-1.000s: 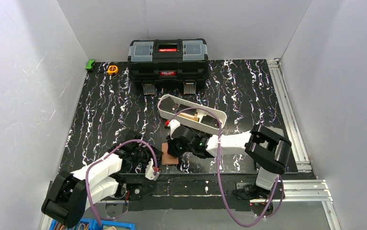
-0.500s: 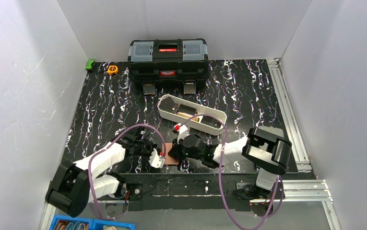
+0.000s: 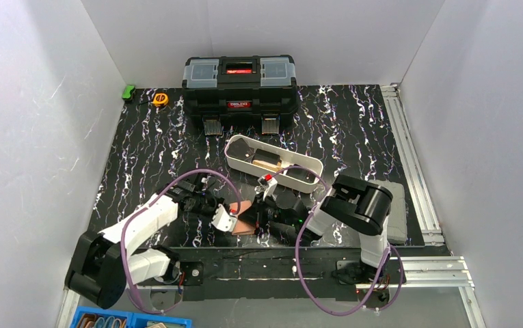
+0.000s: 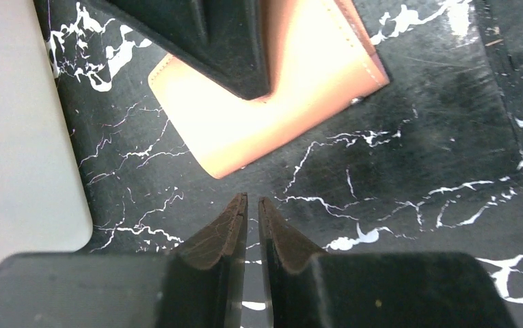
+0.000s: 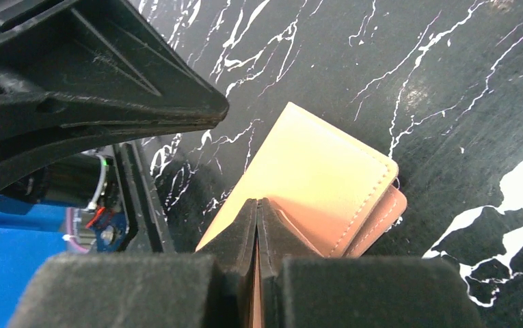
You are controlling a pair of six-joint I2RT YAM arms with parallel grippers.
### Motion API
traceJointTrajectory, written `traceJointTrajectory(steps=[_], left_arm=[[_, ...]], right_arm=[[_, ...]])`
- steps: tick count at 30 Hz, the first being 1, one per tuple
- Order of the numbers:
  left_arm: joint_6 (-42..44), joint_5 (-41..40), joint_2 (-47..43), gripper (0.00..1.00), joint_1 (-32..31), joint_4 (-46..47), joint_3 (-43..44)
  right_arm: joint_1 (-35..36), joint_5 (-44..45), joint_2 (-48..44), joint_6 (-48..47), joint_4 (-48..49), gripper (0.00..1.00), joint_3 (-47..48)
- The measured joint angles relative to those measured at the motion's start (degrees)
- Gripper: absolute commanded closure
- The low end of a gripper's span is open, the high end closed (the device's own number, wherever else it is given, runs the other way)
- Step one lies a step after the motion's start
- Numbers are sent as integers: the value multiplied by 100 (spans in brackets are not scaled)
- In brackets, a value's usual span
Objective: Put the credit cards into the card holder
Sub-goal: Close the card holder at the center of the board.
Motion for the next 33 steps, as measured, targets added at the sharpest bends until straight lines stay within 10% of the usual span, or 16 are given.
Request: traceJointTrajectory(steps=[22, 33], left_arm=[[-518, -348, -457, 85, 136, -1906, 1484], [-1705, -372, -245, 47, 293, -2736, 2144]], right_arm=[[-345, -968, 551, 420, -986, 76, 1261], [-389, -643, -632, -118, -2402, 49, 929]])
